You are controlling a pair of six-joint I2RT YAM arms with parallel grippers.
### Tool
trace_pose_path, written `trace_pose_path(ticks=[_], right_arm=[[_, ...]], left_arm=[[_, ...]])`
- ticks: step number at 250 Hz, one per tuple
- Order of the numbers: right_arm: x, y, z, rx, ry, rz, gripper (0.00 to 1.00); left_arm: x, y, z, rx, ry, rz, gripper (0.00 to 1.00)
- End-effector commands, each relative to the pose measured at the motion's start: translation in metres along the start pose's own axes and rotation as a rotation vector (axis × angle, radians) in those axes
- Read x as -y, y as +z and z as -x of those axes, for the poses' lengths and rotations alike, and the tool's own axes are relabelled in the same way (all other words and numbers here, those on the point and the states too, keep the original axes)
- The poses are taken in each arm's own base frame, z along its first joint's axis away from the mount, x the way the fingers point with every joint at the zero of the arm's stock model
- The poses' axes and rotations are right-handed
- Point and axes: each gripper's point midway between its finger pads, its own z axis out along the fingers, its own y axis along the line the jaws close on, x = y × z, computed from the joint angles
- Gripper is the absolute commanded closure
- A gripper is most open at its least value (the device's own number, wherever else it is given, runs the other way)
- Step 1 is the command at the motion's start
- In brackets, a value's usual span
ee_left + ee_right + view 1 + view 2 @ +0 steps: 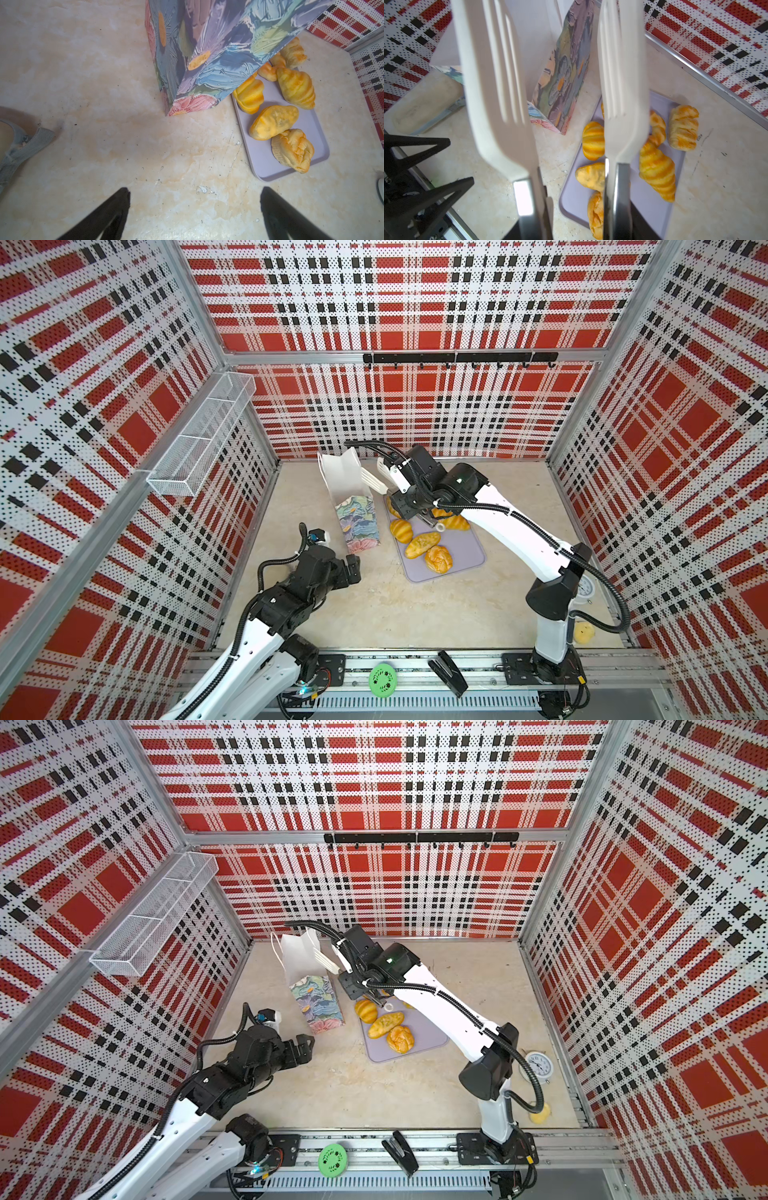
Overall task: Place the fake bread into the paper bag
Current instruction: 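Move the open tongs with the right gripper back over the bread tray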
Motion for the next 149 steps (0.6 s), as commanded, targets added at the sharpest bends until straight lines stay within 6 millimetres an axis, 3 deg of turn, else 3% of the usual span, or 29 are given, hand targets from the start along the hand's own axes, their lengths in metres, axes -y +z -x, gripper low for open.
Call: trace_pose_path(ticks=[1, 71, 149], right_arm=[[0.018, -0.036, 0.004, 0.074, 0.008, -0.055, 0.49], [0.039, -0.052, -0.052, 0.008, 0.052, -0.119, 0.48], [0.05, -0.043, -0.157, -0.155, 0.147, -0.163, 0.47]], left_arm=[[-0.001, 0.002, -0.005, -0.009, -0.025, -0.004, 0.01], [0.005, 0.002, -0.01, -0.005, -0.019, -0.008, 0.01], [0.013, 0.005, -0.034, -0.022, -0.004, -0.015, 0.01]])
